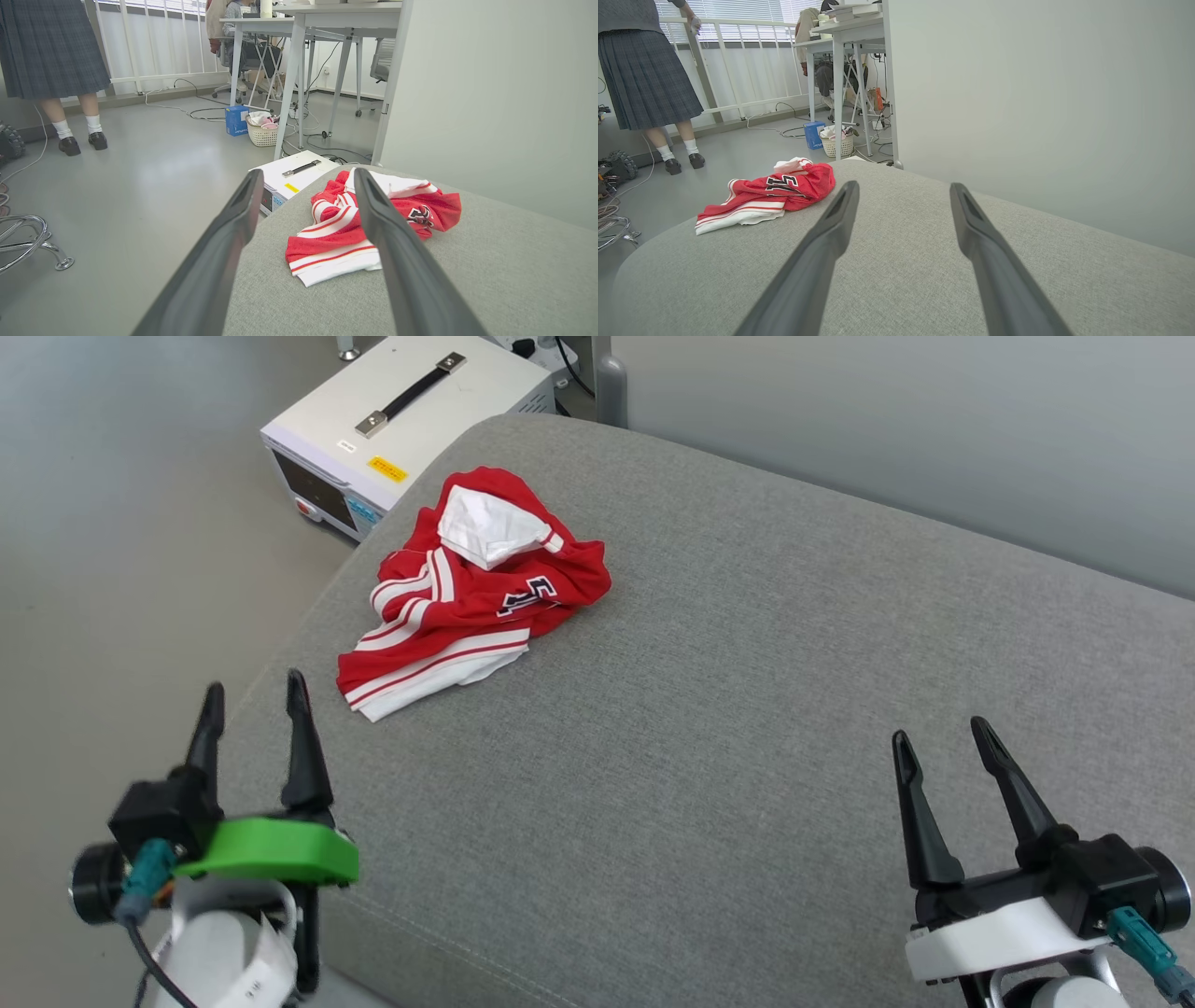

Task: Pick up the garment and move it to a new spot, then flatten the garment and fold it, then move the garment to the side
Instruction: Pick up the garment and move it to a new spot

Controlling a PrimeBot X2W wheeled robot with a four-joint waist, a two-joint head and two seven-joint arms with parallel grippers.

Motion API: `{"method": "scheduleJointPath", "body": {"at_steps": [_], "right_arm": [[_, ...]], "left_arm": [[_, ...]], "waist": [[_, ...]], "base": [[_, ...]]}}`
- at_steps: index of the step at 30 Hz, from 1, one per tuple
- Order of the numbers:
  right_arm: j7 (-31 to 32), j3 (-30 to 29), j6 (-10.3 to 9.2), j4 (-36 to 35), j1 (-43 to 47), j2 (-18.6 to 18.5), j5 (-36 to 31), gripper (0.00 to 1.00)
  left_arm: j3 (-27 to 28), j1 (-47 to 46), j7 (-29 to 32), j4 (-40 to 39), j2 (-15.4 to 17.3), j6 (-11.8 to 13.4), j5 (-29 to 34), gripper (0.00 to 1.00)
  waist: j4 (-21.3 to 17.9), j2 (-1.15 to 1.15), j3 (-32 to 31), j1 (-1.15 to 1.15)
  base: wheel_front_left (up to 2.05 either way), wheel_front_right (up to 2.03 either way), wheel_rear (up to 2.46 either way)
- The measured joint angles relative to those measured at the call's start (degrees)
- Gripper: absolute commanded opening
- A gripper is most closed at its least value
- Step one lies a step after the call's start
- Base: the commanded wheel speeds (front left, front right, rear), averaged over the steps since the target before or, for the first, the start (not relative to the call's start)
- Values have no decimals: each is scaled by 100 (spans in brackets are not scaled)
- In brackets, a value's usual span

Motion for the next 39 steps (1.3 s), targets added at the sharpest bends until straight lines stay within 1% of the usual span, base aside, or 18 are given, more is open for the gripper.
{"method": "scheduleJointPath", "body": {"at_steps": [4, 8, 11, 14, 19, 22, 25, 26, 30, 31, 34, 39], "right_arm": [[0, 48, 1, -49, -162, 0, -148, 100], [0, 73, 0, -102, -297, -15, -359, 100], [0, 70, 0, -160, -443, -89, -392, 100], [-1, 57, 0, -264, -528, -187, -398, 100], [0, -37, 0, -360, -617, -347, -413, 100], [0, -59, 1, -419, -698, -368, -413, 100], [0, -109, 0, -490, -742, -364, -413, 100], [0, -111, 0, -506, -744, -366, -413, 100], [0, -104, 1, -553, -784, -369, -413, 100], [0, -109, 0, -569, -840, -370, -414, 100], [0, -138, 0, -576, -864, -375, -413, 100], [0, -153, 0, -575, -894, -380, -413, 100]], "left_arm": [[187, -734, 0, 168, 270, -270, 14, 100], [305, -1522, 0, 341, 476, -399, -98, 100], [252, -2076, -1, 539, 735, -431, -413, 100], [-208, -2502, -1, 775, 1179, -450, -798, 100], [-1212, -3178, 4, 1380, 2171, -452, -1518, 100], [-1931, -3533, 171, 1651, 2731, -452, -1895, 100], [-2651, -3848, 656, 1789, 3181, -452, -2377, 100], [-2838, -3931, 836, 1824, 3276, -452, -2553, 100], [-3685, -4262, 1872, 1891, 3711, -453, -3368, 100], [-4227, -4435, 2684, 1886, 3984, -453, -3897, 100], [-4633, -4567, 3504, 1940, 4144, -453, -4387, 100], [-5121, -4767, 4297, 2354, 4262, -453, -4419, 100]], "waist": [[-119, 0, 182, 0], [-258, 0, 450, 0], [-379, 0, 678, 0], [-508, 0, 915, 0], [-731, 0, 1316, 1], [-887, 0, 1501, 1], [-1041, 0, 1662, 0], [-1077, 0, 1709, 0], [-1237, 0, 1911, 0], [-1340, 0, 2046, 0], [-1442, 0, 2174, 0], [-1577, 0, 2349, 0]], "base": [[0, 0, 0], [0, 0, 0], [0, 0, 0], [0, 0, 0], [0, 0, 0], [0, 0, 0], [0, 0, 0], [0, 0, 0], [0, 0, 0], [0, 0, 0], [0, 0, 0], [0, 0, 0]]}}
